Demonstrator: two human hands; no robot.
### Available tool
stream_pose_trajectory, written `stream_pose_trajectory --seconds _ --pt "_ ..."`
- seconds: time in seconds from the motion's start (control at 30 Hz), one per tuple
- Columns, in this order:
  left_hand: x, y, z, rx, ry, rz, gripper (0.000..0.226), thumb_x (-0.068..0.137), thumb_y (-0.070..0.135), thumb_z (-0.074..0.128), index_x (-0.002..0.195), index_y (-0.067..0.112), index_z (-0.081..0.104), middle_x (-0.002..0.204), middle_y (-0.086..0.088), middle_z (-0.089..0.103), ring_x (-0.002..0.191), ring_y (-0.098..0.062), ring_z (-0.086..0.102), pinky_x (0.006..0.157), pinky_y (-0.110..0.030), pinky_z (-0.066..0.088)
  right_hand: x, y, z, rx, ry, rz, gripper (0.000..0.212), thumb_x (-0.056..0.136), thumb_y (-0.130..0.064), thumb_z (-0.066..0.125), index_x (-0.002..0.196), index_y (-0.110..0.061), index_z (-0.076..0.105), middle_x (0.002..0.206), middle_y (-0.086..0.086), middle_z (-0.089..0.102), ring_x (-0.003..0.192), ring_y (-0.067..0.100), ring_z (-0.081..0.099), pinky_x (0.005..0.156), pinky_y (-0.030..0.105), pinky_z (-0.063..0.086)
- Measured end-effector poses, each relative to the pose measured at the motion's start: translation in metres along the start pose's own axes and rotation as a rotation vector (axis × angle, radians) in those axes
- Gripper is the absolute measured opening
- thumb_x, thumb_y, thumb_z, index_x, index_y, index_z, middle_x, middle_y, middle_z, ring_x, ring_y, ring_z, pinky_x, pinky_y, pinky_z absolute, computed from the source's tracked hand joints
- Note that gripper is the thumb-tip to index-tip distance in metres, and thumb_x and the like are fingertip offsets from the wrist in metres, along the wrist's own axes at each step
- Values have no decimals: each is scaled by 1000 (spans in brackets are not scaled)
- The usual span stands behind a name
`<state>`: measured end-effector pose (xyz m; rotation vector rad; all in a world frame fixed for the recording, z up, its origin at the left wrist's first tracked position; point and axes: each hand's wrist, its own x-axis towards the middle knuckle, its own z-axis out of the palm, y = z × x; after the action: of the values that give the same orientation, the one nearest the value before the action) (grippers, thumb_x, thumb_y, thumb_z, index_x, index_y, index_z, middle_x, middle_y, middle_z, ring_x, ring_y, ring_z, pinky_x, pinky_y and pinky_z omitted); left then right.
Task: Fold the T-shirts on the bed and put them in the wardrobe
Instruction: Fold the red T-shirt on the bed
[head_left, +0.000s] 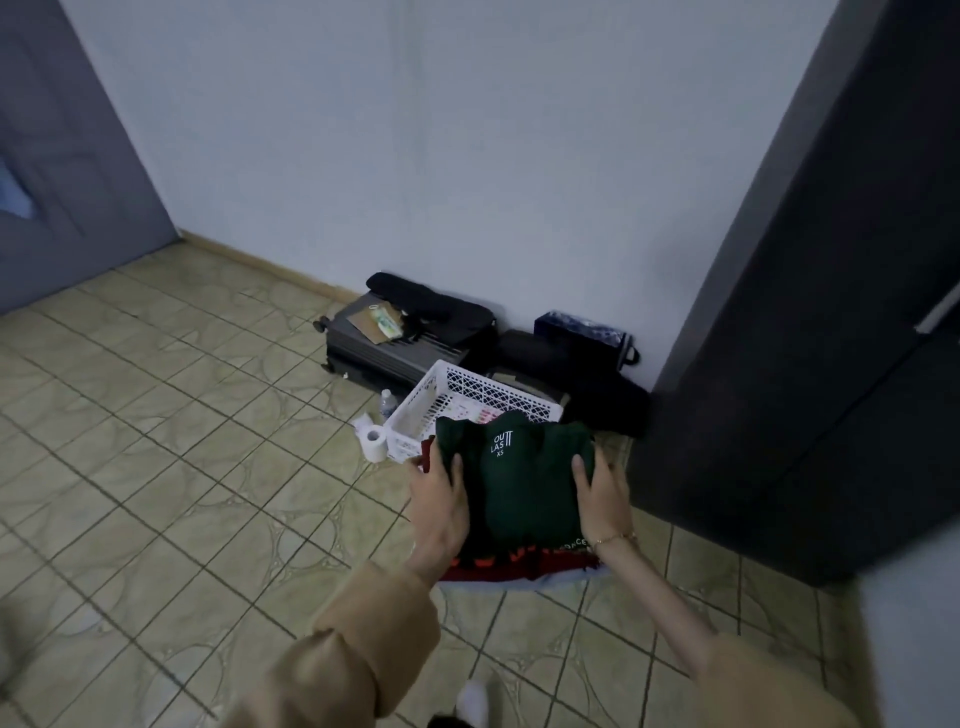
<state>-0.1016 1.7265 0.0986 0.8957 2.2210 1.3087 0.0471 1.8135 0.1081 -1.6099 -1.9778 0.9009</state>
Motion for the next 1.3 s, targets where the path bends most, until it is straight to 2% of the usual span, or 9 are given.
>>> stream_pose_trajectory --seconds 0.2,0.3,0.43,0.63,0.7,0.9,1.03,1.2,1.3 --pt "124 -7 47 -25 80 -90 44 101 26 37 144 20 33 125 -12 34 117 -31 42 111 -34 27 136 -21 36 -82 -61 -60 45 102 -31 31 144 -17 33 132 16 40 114 29 46 74 23 27" --pt "183 -13 76 -9 112 -122 44 101 28 37 144 21 32 127 -13 34 117 -34 44 112 -42 30 206 -22 56 -119 -97 -68 46 102 -32 29 145 -17 31 135 15 39 114 29 48 77 25 33" --pt "253 -21 117 12 176 -184 44 101 27 37 144 20 32 120 -8 33 114 -32 45 110 -39 32 299 -14 86 -145 -177 -116 46 101 -32 30 144 -14 33 134 17 40 115 31 48 84 30 40" --pt "341 -44 186 -14 350 -315 42 101 26 37 143 22 34 124 -12 36 115 -32 45 110 -43 32 426 -5 128 -154 -330 -269 45 102 -27 33 143 -11 34 136 16 39 123 29 42 95 26 24" --pt "363 -54 211 -6 421 -341 41 101 26 37 141 23 35 120 -9 37 111 -33 48 109 -43 34 461 6 144 -146 -379 -324 44 101 -27 34 142 -11 35 136 16 39 122 29 45 94 27 29" --pt "408 -99 277 -23 570 -498 39 100 27 37 139 20 37 123 -13 37 110 -33 47 106 -45 37 549 46 205 -210 -554 -437 46 101 -28 33 144 -10 32 138 17 37 117 31 48 83 26 37" --pt "423 -154 322 -51 644 -589 39 100 27 37 137 15 39 131 -15 34 114 -35 46 105 -45 37 584 91 270 -202 -655 -508 47 101 -29 34 144 -9 31 139 17 39 120 29 45 91 26 37" --pt "424 -213 367 -64 720 -673 38 101 22 37 137 10 38 125 -15 36 104 -29 48 92 -27 35 603 148 334 -162 -747 -535 47 100 -27 34 143 -6 33 134 19 41 114 30 49 87 26 40" --pt "417 -253 396 -85 748 -733 36 102 23 36 135 9 39 124 -15 36 97 -29 50 91 -34 41 601 190 366 -177 -802 -534 49 101 -29 33 145 -8 30 143 15 35 128 28 40 98 29 37"
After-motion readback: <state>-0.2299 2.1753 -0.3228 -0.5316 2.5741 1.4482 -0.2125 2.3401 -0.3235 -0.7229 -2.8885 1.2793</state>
